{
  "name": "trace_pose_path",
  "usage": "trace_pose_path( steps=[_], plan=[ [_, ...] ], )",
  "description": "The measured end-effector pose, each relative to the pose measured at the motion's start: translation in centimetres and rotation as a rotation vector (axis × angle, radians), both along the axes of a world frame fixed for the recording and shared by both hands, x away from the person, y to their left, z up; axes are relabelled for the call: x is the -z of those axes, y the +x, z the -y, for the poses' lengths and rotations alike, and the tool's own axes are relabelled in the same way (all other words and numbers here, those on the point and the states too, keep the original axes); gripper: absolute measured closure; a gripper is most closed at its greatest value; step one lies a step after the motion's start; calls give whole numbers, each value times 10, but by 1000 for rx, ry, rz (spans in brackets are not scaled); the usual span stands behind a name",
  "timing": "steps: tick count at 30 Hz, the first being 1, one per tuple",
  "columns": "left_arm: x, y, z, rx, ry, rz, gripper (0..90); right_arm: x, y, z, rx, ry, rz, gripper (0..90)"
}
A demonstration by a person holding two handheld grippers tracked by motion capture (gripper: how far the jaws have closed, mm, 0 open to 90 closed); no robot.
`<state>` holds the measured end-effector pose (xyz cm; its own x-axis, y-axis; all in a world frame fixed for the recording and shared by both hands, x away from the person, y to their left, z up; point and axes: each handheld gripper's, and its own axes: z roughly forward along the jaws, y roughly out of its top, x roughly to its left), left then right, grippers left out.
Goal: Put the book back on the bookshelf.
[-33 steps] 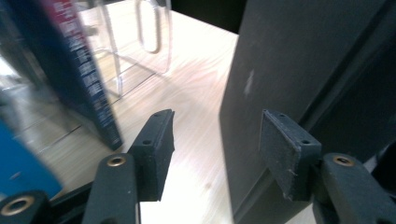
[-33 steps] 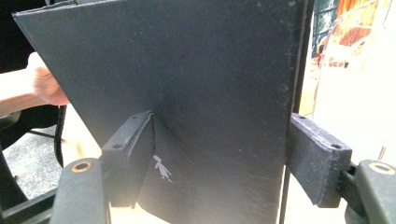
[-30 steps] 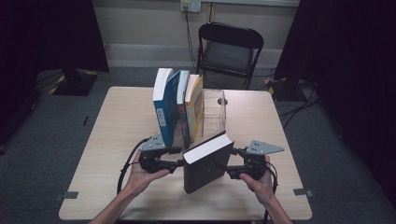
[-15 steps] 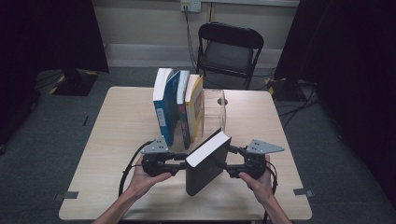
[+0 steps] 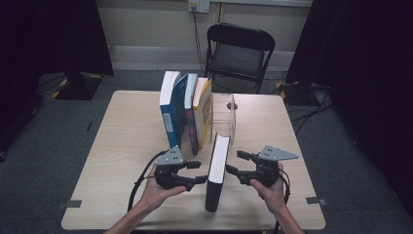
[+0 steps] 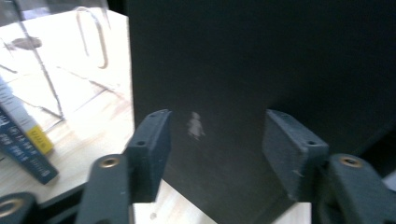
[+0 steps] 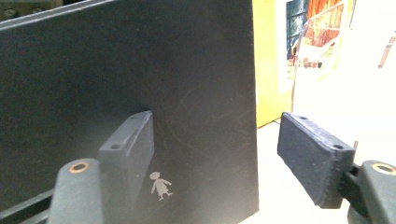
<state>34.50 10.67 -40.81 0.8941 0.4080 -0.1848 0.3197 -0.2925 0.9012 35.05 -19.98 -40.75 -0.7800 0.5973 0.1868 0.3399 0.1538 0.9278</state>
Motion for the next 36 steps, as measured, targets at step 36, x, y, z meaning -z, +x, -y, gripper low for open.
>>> trace_pose_path(
  steps=[36],
  plan=[
    [3,9,29,-47,35,-30,81,-4,10,0,-64,2,6,551]
  ],
)
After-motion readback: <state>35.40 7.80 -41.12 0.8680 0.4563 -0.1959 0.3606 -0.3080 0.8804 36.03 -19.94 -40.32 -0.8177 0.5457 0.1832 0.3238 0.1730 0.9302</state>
